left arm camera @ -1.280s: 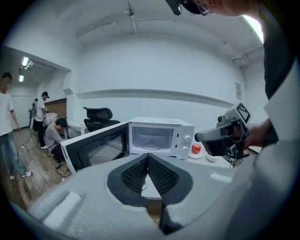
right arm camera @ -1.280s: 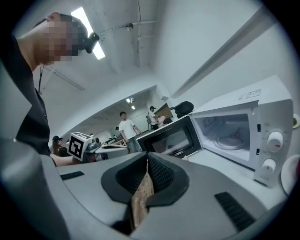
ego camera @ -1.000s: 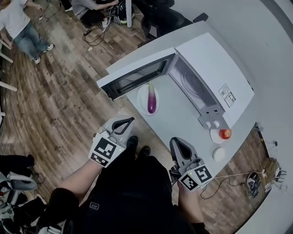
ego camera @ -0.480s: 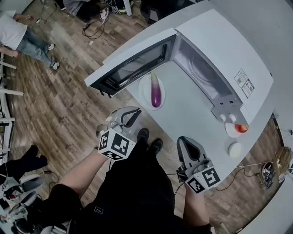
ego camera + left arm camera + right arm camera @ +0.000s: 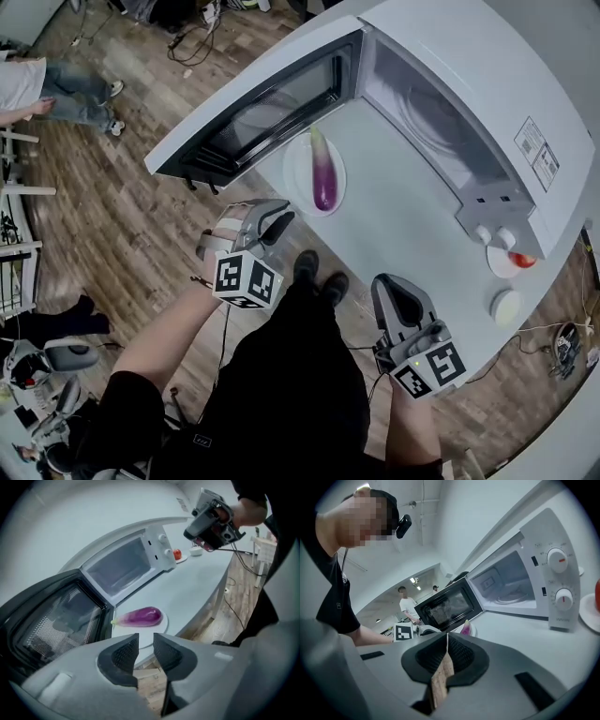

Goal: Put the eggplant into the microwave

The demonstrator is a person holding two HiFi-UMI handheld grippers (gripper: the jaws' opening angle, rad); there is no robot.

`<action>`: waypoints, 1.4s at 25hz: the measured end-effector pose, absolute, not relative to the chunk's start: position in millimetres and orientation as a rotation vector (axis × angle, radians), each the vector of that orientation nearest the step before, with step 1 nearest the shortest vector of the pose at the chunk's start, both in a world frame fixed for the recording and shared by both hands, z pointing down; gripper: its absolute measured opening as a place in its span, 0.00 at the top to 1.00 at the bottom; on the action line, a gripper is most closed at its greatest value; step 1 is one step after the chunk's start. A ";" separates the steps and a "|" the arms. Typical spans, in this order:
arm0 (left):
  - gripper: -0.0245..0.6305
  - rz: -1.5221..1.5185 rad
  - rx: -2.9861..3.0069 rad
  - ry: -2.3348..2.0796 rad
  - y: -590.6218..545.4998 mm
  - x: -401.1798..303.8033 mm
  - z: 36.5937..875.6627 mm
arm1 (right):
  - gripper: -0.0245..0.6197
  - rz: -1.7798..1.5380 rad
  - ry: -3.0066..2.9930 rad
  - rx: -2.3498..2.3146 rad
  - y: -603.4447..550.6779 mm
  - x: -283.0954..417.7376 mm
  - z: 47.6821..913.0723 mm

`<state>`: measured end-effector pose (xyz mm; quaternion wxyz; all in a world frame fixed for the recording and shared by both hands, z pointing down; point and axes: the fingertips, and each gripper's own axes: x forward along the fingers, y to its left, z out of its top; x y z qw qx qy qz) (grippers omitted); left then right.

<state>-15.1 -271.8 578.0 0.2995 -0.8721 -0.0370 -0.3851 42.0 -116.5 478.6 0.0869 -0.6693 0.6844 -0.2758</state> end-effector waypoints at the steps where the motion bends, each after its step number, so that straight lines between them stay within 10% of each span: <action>1: 0.82 -1.040 -2.292 -0.108 -274.8 -14.9 585.3 | 0.93 -0.823 2.041 -1.991 -117.1 42.5 480.7; 35: 0.81 -0.965 -1.844 -0.293 -285.0 38.9 628.6 | 0.93 -0.852 1.938 -2.019 -115.0 59.1 507.2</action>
